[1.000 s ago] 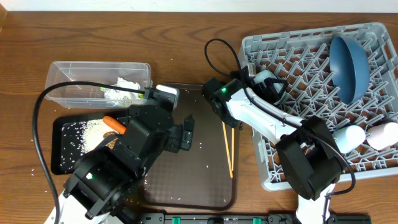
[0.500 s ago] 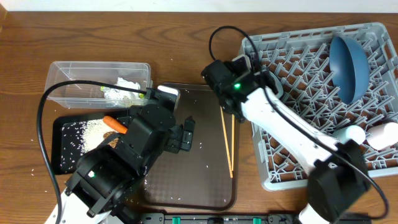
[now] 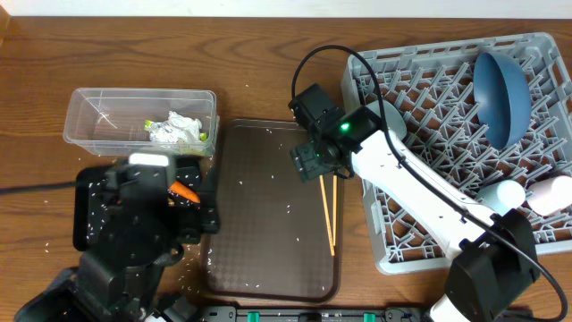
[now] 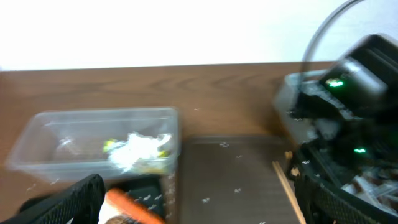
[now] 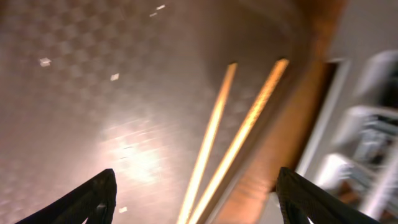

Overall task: Sort waste into correct bins and load items into the dishwasher rack
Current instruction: 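Move the right gripper to the chopsticks and grasp one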

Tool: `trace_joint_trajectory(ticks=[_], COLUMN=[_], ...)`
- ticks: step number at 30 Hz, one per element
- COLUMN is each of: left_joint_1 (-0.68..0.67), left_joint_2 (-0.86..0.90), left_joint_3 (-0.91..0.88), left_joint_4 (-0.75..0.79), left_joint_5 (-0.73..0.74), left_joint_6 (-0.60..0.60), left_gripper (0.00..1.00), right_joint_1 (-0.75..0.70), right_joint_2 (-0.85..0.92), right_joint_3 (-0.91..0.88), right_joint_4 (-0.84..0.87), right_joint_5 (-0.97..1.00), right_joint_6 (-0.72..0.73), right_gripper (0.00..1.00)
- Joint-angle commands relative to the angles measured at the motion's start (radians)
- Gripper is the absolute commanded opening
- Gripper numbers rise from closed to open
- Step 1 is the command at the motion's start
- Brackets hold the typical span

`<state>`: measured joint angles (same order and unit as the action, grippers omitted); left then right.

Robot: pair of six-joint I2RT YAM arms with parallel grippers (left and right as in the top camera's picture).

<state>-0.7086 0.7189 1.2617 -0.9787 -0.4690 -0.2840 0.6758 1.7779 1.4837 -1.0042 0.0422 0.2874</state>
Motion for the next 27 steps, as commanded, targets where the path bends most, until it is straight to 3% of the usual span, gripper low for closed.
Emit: trace_joint_trajectory(ticks=[1, 5, 16, 27], left_joint_1=[0.002, 0.001, 0.001, 0.001], left_joint_2=[0.004, 0.005, 0.005, 0.005], left_joint_3=[0.008, 0.008, 0.007, 0.007], left_joint_4=[-0.062, -0.116, -0.136, -0.136], left_joint_5=[-0.127, -0.126, -0.126, -0.126], left_joint_6=[-0.066, -0.065, -0.066, -0.066], left_gripper=[0.98, 0.98, 0.98, 0.98], right_joint_1=[0.005, 0.006, 0.006, 0.005], right_joint_2=[-0.005, 0.003, 0.008, 0.008], right_joint_3=[-0.026, -0.055, -0.233, -0.344], right_joint_4=[0.002, -0.001, 0.185, 0.291], right_joint_5=[-0.092, -0.103, -0.098, -0.016], right_joint_6=[0.117, 0.167, 0.337, 0.363], right_gripper=[0.76, 0.75, 0.53, 0.55])
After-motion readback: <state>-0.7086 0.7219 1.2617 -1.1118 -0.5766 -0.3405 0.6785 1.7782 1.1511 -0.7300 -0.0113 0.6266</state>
